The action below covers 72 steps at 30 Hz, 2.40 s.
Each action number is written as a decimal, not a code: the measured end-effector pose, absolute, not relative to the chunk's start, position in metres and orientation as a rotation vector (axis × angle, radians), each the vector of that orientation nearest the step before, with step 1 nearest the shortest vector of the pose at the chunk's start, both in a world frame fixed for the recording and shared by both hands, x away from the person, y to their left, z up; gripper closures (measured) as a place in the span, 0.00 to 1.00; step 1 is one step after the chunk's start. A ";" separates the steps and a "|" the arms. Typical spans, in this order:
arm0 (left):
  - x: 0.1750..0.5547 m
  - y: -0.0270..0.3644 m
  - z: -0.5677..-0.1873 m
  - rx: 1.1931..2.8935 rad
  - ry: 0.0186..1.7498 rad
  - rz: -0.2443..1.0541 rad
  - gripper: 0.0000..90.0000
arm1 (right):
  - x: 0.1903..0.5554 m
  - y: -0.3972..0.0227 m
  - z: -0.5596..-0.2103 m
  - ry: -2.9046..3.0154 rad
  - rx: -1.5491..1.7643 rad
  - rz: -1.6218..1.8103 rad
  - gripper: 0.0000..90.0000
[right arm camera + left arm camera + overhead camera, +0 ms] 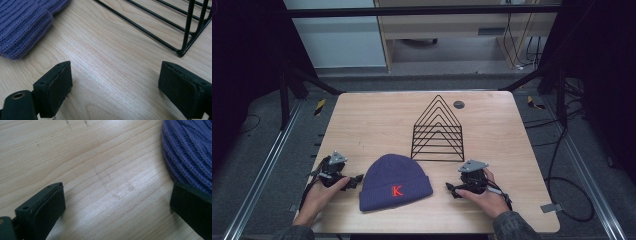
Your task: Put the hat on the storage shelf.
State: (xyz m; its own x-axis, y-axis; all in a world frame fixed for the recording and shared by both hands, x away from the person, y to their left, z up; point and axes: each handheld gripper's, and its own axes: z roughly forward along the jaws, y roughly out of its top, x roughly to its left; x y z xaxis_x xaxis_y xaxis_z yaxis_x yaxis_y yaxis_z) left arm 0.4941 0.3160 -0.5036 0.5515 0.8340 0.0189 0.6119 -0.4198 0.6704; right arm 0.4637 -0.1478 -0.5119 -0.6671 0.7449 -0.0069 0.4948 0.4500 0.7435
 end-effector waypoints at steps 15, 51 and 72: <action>0.492 0.316 -0.489 2.131 1.171 0.369 0.04 | 0.464 -0.142 -0.501 2.403 1.049 1.002 0.15; 0.536 0.231 -0.470 2.384 1.050 0.298 0.40 | 0.463 -0.138 -0.498 2.432 1.009 0.960 0.19; 0.525 0.221 -0.458 2.403 0.996 0.299 0.87 | 0.463 -0.139 -0.498 2.425 1.012 0.956 0.20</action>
